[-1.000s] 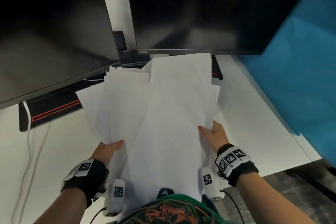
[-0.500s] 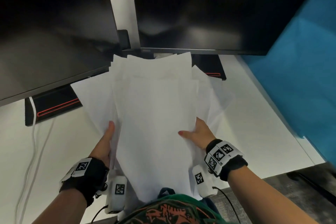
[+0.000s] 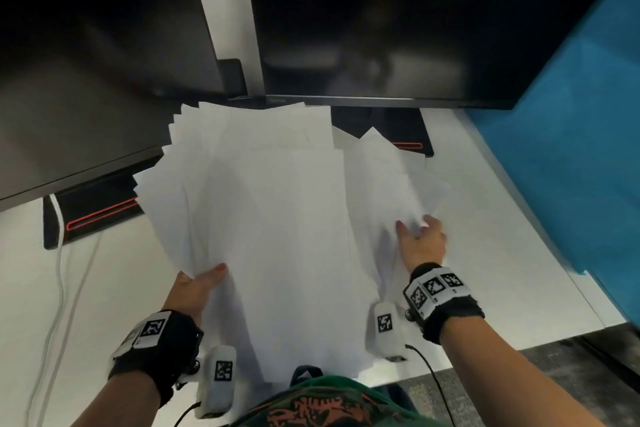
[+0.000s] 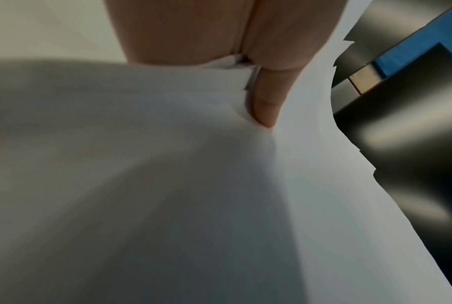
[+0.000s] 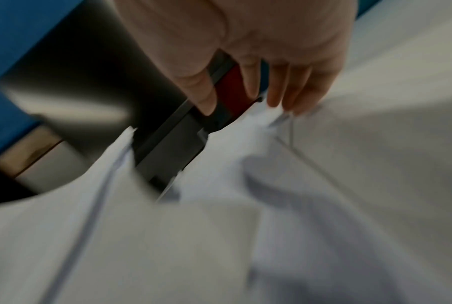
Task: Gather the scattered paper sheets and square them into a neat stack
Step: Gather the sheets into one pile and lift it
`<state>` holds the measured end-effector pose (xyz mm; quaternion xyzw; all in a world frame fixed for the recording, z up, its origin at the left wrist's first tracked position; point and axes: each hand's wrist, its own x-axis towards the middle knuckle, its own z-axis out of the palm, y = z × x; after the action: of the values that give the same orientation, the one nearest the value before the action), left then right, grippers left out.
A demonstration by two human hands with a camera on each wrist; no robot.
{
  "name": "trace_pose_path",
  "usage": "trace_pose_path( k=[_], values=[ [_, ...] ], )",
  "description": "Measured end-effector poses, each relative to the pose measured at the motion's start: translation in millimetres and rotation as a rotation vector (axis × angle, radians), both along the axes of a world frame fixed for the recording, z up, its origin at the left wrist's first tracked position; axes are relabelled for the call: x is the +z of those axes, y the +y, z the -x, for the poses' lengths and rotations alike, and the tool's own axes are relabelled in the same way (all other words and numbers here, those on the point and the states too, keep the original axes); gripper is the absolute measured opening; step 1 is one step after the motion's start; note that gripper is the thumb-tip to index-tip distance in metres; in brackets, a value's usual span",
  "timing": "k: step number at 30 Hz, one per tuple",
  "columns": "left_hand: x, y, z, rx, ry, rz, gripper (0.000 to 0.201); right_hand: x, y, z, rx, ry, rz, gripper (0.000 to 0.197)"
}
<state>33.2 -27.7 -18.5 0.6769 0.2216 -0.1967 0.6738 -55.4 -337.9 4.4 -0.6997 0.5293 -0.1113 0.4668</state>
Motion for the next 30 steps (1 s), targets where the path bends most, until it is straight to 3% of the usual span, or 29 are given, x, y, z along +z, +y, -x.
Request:
trace_pose_path(
  k=[3, 6, 8, 14, 19, 21, 24, 27, 30],
  values=[
    [-7, 3, -4, 0.006, -0.002, 0.015, 0.042, -10, -26, -5, -0.106, 0.153, 0.006, 0.072],
    [-14, 2, -8, -0.034, 0.036, 0.002, 0.058, -20, -35, -14, -0.057, 0.13, 0.019, 0.06],
    [-18, 2, -12, -0.051, 0.07, -0.028, 0.052, -26, -34, -17, -0.015, 0.113, 0.041, 0.05],
    [-17, -5, -18, -0.064, 0.069, -0.034, 0.039, -24, -32, -25, -0.059, 0.008, 0.066, 0.06],
    [-13, -12, -19, -0.077, 0.001, -0.003, 0.016, -23, -34, -33, -0.087, -0.07, 0.073, 0.057],
    [-14, -11, -20, -0.082, 0.002, -0.004, 0.015, -22, -36, -36, -0.114, -0.115, 0.043, 0.055],
    [-15, -11, -20, -0.077, 0.003, -0.002, 0.016, -15, -38, -41, -0.086, -0.089, -0.003, 0.043],
    [-14, -10, -19, -0.07, 0.006, 0.002, 0.016, -17, -46, -46, 0.009, 0.029, -0.023, 0.009],
    [-12, -10, -16, -0.052, 0.014, 0.017, 0.014, -26, -64, -49, 0.123, 0.119, -0.077, 0.011]
  ],
)
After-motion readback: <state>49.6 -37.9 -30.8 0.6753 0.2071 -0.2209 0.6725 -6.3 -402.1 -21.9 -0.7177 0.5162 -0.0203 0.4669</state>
